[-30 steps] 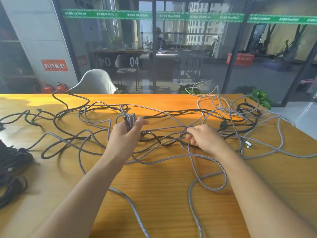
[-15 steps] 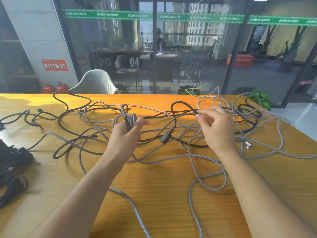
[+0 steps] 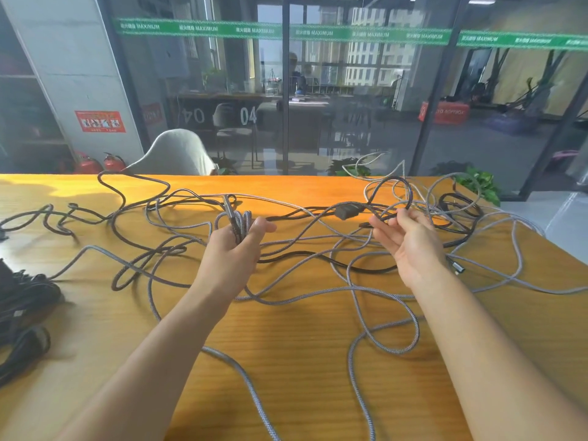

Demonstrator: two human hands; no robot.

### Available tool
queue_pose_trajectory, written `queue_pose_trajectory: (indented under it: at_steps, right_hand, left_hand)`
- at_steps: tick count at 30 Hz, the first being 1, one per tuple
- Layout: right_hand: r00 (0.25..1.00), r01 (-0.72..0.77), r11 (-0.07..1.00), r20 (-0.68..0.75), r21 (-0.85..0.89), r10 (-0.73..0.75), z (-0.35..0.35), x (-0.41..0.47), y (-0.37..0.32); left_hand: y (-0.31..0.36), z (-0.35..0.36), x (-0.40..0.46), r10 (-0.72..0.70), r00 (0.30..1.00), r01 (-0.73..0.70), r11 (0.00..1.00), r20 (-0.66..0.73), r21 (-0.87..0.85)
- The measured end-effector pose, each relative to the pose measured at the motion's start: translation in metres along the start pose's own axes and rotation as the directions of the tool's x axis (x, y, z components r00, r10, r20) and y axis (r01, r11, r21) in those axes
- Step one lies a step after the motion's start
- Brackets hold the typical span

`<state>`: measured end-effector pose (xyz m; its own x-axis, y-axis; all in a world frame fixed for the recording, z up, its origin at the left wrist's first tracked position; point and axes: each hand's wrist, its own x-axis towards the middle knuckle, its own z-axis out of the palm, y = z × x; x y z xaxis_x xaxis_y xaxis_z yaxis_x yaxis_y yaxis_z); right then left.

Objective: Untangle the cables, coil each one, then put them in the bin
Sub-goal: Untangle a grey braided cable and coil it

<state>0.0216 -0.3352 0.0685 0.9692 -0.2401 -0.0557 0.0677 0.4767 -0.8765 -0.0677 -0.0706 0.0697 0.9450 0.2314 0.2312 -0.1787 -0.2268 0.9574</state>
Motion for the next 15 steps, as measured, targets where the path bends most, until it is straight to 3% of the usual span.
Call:
queue_pose_trajectory:
  at_steps: [3,6,8,10,12,15]
  right_hand:
    - [0.995,0.081,0.955,-0.031,-0.285,-0.093,-0.0052,0.0024,-0.0052]
    - [0.960,0.250,0.654,0.095,-0.714,-0.263,-0.0106,0.0035,-0.0092]
    - [0.956,0.264,0.523,0.149,-0.810,-0.251,-0.0099,0.0003,-0.0096]
    - [0.960,0.254,0.489,0.154,-0.835,-0.236,-0.0084,-0.0031,-0.0084]
    - [0.960,0.247,0.584,0.116,-0.773,-0.253,-0.0061,-0.0028,-0.0066]
    - [0.978,0.192,0.887,0.007,-0.419,-0.209,-0.0044,0.0004,-0.0077]
  left_hand:
    - [0.0003,-0.0001,-0.0001,-0.004,1.000,0.004,1.000,-0.002,-0.009]
    - [0.0009,0.0003,-0.0004,-0.002,1.000,0.002,1.000,0.001,-0.002]
    - [0.0009,0.0005,-0.0004,0.001,1.000,-0.001,1.000,0.004,0.004]
    - [0.0006,0.0008,-0.0003,0.003,1.000,-0.003,1.000,0.005,0.007]
    - [0.0002,0.0006,0.0000,0.004,1.000,-0.004,1.000,0.007,0.002]
    - [0.0001,0.0001,-0.0004,0.006,1.000,-0.006,1.000,0.009,-0.016]
